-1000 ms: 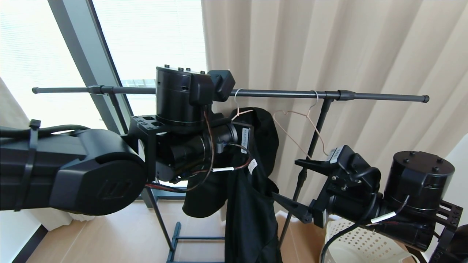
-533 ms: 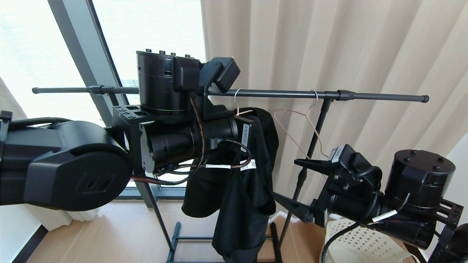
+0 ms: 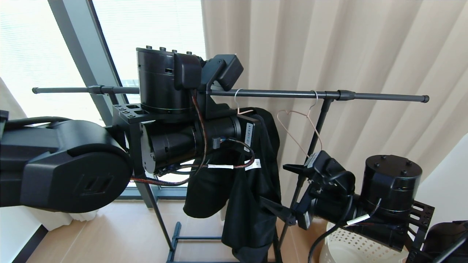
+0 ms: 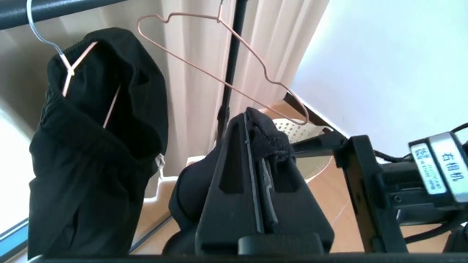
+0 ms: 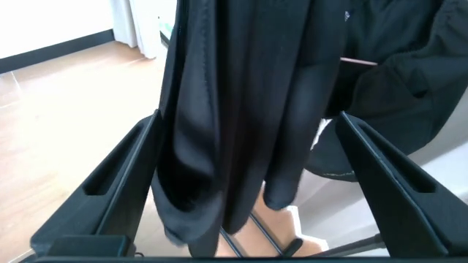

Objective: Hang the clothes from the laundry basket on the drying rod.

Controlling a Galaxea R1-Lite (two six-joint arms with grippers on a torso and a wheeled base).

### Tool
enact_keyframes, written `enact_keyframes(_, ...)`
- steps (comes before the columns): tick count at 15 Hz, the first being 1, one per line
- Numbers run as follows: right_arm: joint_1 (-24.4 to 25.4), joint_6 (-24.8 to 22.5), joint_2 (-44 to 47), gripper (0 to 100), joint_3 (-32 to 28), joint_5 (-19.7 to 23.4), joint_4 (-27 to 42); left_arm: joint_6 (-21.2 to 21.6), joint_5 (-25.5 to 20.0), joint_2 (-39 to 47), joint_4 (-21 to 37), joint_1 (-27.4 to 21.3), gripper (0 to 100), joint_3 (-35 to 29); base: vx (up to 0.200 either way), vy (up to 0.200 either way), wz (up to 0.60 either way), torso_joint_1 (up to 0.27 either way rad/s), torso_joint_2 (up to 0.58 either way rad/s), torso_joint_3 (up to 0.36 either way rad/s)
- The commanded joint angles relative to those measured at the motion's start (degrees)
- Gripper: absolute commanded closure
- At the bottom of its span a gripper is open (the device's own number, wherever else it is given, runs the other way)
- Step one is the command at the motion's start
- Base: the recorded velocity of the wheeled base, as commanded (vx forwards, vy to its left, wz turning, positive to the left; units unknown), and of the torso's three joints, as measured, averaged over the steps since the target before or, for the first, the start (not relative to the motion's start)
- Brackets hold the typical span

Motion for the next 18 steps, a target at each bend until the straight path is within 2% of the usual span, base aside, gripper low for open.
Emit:
enact_keyframes(1,0.3,0.0,2.0,0,-1.0,-1.4,-0.1,0.0,0.1,0.0,-0.2,-0.2,100,0.1,0.000,0.000,0.00,0.000,0.00,0.000)
enact_keyframes(5,-1.4,2.0,2.3,0,-1.5,-1.7,-0.3,0.2,0.1,-0.4,-0.2,-0.4,100,0.4,0.000,0.000,0.00,0.000,0.00,0.000)
enact_keyframes(12,-2.7,2.0,2.8,0,-1.3,-1.4,-0.4,0.4,0.0,-1.8,-0.2,-0.3,100,1.3,0.000,0.000,0.00,0.000,0.00,0.000)
enact_keyframes(13,-2.8,2.0,2.6,0,-1.0,-0.7,-0.4,0.5,0.0,-1.8,-0.2,-0.2,100,1.3,0.000,0.000,0.00,0.000,0.00,0.000)
enact_keyframes(15,-3.7,1.8,2.3,0,0.3,3.6,-1.2,0.8,-0.1,-1.8,-0.2,0.0,100,1.6,0.000,0.000,0.00,0.000,0.00,0.000)
enact_keyframes(18,-3.7,1.9,3.2,0,0.4,4.8,-3.0,1.5,-5.1,-1.9,-0.2,0.5,100,2.6,0.000,0.000,0.00,0.000,0.00,0.000)
